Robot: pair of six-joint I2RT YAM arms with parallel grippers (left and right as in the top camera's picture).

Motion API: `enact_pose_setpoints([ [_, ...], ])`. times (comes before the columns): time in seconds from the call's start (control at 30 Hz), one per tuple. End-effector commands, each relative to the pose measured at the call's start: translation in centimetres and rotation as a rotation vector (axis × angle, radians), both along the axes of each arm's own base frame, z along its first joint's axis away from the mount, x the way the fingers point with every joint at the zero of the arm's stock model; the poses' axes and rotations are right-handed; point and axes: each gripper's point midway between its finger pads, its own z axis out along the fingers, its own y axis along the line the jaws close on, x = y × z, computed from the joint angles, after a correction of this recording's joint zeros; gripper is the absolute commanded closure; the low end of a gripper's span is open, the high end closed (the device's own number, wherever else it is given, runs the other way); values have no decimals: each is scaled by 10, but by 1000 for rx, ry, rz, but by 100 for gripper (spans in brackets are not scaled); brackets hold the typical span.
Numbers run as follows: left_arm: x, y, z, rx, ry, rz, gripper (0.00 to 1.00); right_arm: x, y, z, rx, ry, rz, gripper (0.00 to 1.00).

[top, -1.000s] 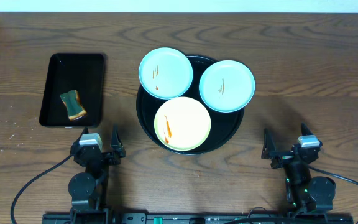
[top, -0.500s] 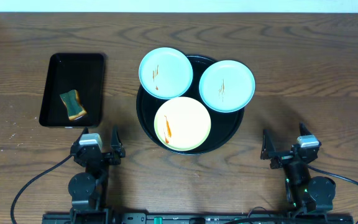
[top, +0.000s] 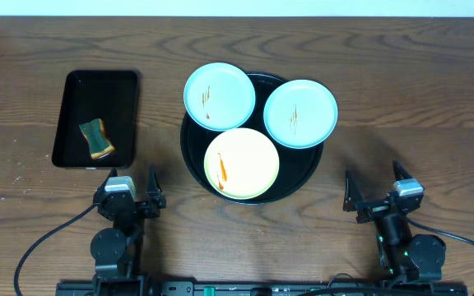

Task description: Clean dirty plates on tray and stack at the side

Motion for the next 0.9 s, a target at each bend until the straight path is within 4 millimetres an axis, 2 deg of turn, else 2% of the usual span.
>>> enact_pose_setpoints([
  [0.0, -1, -3, -16, 10, 56, -16, 19, -1, 4, -2, 72, 23, 18, 1],
  [0.23, -1, -4, -15, -1, 53, -22, 19, -1, 4, 0, 74, 16, 18, 1],
  [0.27, -1, -9, -15, -32, 51, -45, 19, -1, 4, 0, 74, 16, 18, 1],
  [0.4, -7, -56, -4, -268, 42, -296, 20, -1, 4, 0, 74, 15, 18, 1],
  [0.47, -11, -68, 2, -338, 39, -366, 19, -1, 4, 0, 74, 14, 18, 1],
  [0.67, -10, -67, 4, -364, 31, -358, 19, -1, 4, 1, 73, 12, 17, 1],
  [0.87, -11, -67, -4, -372, 65, -352, 19, -1, 4, -10, 58, 54, 17, 1],
])
